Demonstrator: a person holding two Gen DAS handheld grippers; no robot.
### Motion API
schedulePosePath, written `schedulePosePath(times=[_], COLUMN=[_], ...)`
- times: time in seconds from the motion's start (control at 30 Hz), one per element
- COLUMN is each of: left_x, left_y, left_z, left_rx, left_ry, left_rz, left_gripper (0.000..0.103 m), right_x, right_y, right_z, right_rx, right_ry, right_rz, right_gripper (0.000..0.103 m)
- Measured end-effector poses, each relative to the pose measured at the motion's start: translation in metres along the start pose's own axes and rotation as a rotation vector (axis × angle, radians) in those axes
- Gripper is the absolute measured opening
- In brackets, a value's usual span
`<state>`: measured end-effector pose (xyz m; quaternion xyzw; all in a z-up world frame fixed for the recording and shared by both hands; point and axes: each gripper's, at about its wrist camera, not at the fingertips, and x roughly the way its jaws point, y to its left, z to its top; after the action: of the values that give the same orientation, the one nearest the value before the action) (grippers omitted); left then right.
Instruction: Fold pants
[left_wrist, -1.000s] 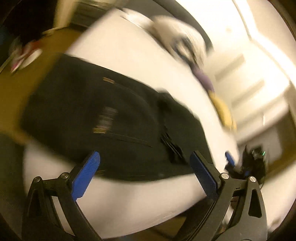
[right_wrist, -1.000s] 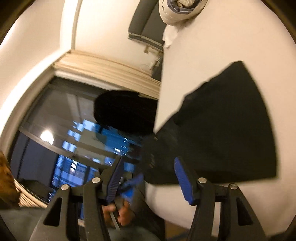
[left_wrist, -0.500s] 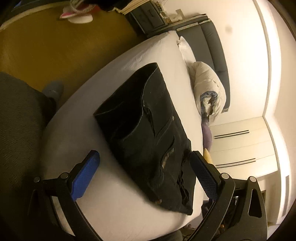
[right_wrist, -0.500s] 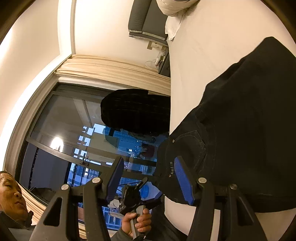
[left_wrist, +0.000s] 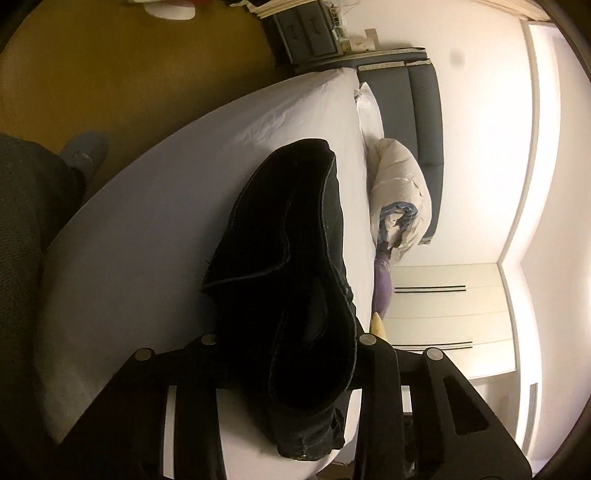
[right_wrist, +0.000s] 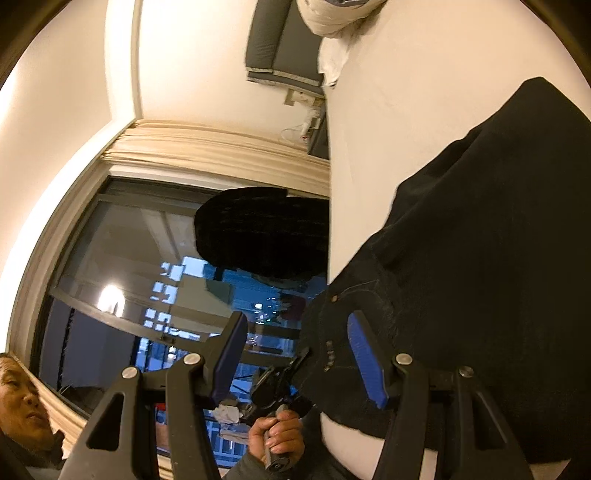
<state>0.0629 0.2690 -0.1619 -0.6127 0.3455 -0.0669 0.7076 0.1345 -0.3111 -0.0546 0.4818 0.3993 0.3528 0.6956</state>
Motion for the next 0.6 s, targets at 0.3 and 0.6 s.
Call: schedulePosePath(times=[0.3,0.6], left_x=[-0.005,-0.01], left_y=[-0.027,-0.101], left_z=[0.005,0.0], left_rx=[0.064,0.249], left_ry=[-0.007,-0.019], left_rz=[0.002,0.012], left_gripper=[0.017,0.015], right_x=[0.037,0.053], right_y=[-0.019,-0.059], right_z=[0.025,0.015], right_rx=[0.046,0.109], right_ry=[0.111,0.141], right_rz=[-0.139,-0.304], right_gripper=[0.061,0.029])
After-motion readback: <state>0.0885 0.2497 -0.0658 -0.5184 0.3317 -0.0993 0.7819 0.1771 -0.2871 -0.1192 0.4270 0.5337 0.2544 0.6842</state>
